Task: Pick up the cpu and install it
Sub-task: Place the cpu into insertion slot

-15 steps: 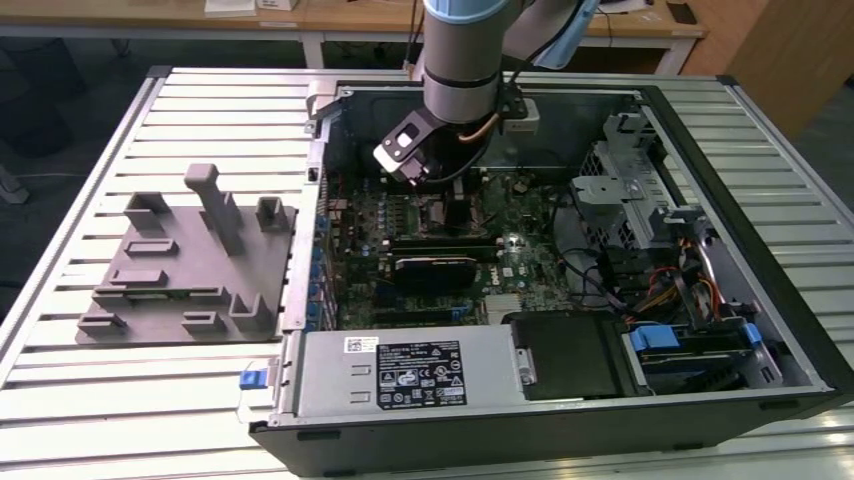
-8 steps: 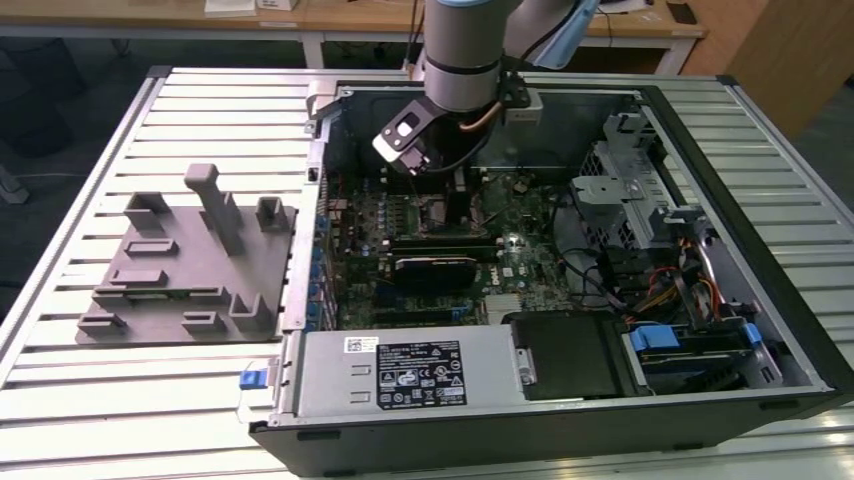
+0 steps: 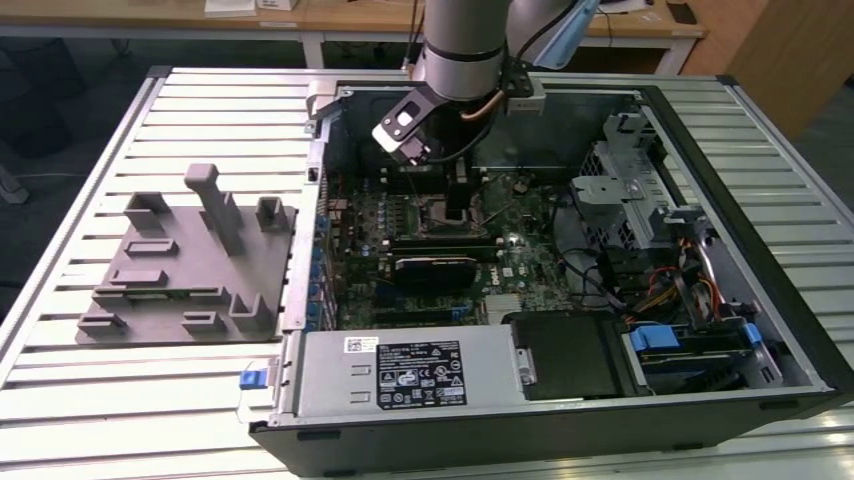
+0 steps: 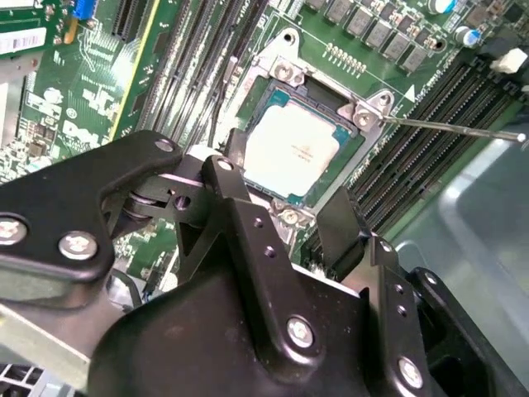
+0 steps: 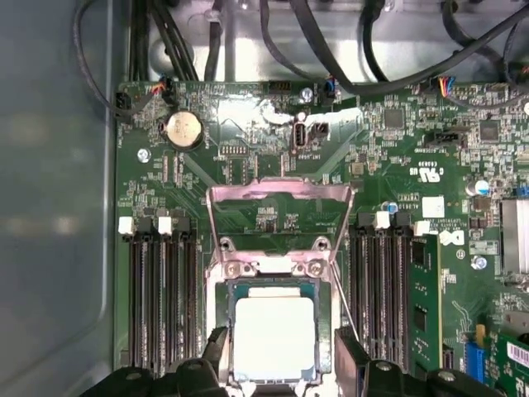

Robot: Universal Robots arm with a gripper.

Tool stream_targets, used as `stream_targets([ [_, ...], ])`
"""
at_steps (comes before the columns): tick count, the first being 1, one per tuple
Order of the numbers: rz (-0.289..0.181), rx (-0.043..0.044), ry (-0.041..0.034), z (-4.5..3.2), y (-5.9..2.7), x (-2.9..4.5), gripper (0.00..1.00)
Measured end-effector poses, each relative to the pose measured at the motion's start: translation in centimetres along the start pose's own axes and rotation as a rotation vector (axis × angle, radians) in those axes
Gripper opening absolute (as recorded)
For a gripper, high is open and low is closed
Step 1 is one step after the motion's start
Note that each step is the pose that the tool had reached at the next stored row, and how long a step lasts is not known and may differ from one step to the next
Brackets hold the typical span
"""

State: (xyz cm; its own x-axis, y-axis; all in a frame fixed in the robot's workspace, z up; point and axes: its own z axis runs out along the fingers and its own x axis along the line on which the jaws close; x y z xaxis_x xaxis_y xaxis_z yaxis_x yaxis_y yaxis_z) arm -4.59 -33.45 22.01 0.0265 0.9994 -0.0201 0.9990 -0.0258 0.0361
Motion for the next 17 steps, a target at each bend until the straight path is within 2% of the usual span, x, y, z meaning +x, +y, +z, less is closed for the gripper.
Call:
stream_targets([
  [6, 0.000, 0.0002, -0.0004, -0.08, 0.00, -0.01, 0.60],
  [7, 0.000, 0.0001, -0.0003, -0.09, 0.00, 0.00, 0.54],
  [10, 0.000, 0.0002, -0.0003, -0.12, 0.00, -0.01, 0.48],
  [13, 0.000, 0.0001, -0.0003, -0.15, 0.00, -0.01, 0.30],
  [14, 0.000, 0.0002, -0.0003, -0.16, 0.00, -0.01, 0.30],
  [16, 0.000, 0.0002, -0.0003, -0.19, 0.00, -0.01, 0.18],
  [17, 0.000, 0.0002, -0.0003, -0.20, 0.01, -0.01, 0.18],
])
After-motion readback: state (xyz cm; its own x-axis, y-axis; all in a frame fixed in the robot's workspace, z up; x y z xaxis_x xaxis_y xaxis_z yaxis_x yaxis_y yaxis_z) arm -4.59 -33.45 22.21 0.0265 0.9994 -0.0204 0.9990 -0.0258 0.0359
